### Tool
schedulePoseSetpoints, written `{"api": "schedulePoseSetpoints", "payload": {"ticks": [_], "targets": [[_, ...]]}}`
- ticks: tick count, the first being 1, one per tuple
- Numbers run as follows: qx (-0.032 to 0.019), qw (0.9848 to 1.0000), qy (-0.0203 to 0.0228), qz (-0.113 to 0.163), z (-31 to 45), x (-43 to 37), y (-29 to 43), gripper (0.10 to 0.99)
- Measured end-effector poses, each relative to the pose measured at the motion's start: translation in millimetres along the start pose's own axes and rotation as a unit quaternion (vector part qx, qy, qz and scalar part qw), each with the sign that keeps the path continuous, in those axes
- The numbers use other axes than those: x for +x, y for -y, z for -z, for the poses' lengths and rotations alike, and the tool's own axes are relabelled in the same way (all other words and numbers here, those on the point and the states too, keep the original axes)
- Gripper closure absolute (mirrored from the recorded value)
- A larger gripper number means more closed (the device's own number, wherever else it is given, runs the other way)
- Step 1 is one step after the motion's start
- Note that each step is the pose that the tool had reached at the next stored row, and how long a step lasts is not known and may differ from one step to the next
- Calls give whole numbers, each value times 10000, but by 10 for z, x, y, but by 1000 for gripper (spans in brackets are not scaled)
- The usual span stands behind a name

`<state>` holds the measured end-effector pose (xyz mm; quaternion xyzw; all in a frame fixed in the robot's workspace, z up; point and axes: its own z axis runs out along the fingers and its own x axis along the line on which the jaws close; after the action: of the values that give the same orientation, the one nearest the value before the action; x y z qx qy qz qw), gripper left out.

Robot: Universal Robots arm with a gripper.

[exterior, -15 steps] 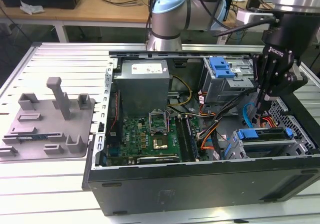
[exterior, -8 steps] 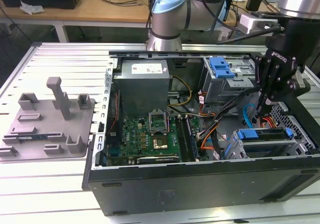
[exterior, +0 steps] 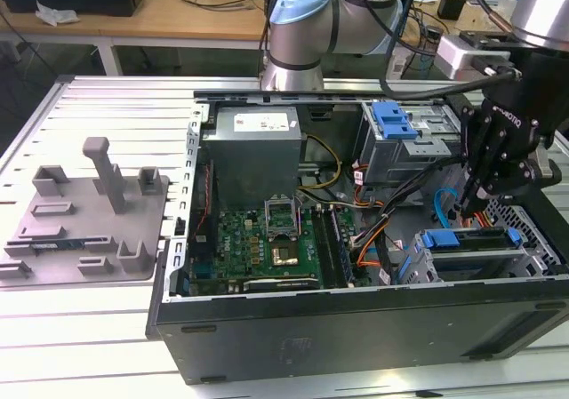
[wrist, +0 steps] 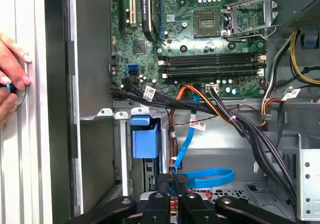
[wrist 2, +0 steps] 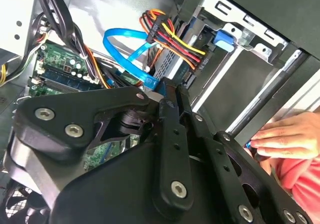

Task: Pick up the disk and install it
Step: 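Insert the second disk wire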

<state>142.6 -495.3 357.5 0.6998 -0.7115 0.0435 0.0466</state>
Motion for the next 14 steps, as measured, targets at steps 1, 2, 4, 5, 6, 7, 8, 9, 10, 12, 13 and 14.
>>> {"api": "schedulePoseSetpoints", "payload": {"ticks": [1, 2, 4, 5, 6, 7, 8, 9, 10, 12, 13, 14], "targets": [[-1, 10000, 38, 1, -3, 26, 7, 925], [-1, 10000, 93, 0, -8, 63, 26, 925], [-2, 9999, 145, 1, -12, 100, 50, 925], [-3, 9999, 163, 1, -15, 116, 57, 925], [-3, 9998, 184, 1, -18, 142, 62, 925], [-4, 9998, 198, 0, -20, 160, 64, 925], [-4, 9997, 224, 1, -23, 185, 66, 925], [-5, 9996, 274, 1, -26, 209, 68, 925], [-5, 9995, 307, 2, -28, 222, 68, 925], [-7, 9991, 414, 2, -33, 257, 68, 925], [-8, 9989, 464, 3, -38, 273, 69, 925], [-8, 9989, 476, 3, -41, 281, 69, 925]]}}
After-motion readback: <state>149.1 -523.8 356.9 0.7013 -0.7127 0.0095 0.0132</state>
